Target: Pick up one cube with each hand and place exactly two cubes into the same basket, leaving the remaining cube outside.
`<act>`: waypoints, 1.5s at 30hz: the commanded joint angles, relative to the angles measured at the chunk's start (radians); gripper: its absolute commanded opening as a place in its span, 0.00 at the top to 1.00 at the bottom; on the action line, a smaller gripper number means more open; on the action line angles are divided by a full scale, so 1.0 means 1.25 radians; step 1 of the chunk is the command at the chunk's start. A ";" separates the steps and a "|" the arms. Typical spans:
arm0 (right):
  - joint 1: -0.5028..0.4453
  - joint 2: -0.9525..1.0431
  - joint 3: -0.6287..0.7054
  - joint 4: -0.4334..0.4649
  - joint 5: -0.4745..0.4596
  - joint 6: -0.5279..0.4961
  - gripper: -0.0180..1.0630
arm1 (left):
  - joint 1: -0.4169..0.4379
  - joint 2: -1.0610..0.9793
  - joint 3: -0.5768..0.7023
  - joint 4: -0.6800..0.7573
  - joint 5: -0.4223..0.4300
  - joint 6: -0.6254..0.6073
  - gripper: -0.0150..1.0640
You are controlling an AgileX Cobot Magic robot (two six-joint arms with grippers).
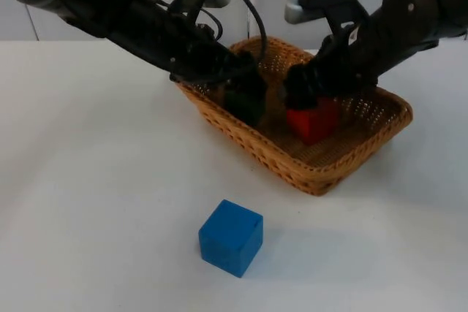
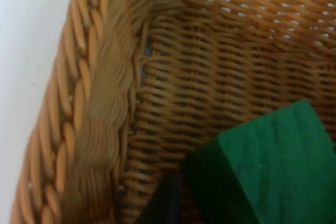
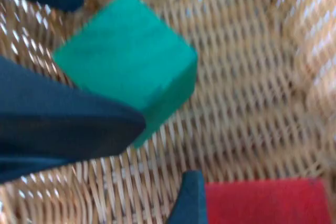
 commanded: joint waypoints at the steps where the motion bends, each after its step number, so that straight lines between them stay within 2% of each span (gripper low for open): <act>1: -0.004 -0.046 -0.005 -0.003 -0.019 -0.003 0.37 | 0.000 -0.026 -0.001 -0.009 0.012 -0.002 0.19; 9: -0.004 -0.175 -0.005 -0.003 0.016 -0.009 0.37 | 0.000 -0.097 -0.001 0.035 0.066 -0.018 0.19; 15: -0.004 -0.315 -0.005 -0.003 0.076 -0.009 0.37 | 0.000 -0.207 -0.001 0.152 0.095 -0.113 0.19; 22: -0.004 -0.405 -0.005 -0.003 0.141 -0.024 0.37 | 0.000 -0.295 -0.001 0.178 0.133 -0.139 0.19; 27: -0.004 -0.474 -0.005 -0.004 0.211 -0.054 0.37 | 0.000 -0.362 -0.001 0.211 0.174 -0.197 0.19; 31: -0.004 -0.508 -0.002 -0.004 0.235 -0.054 0.37 | 0.000 -0.394 0.000 0.259 0.205 -0.257 0.19; 39: -0.004 -0.593 0.063 -0.005 0.240 -0.054 0.37 | 0.000 -0.457 0.000 0.281 0.253 -0.289 0.19; 45: -0.004 -0.645 0.128 -0.005 0.236 -0.054 0.37 | 0.000 -0.504 0.000 0.300 0.260 -0.296 0.19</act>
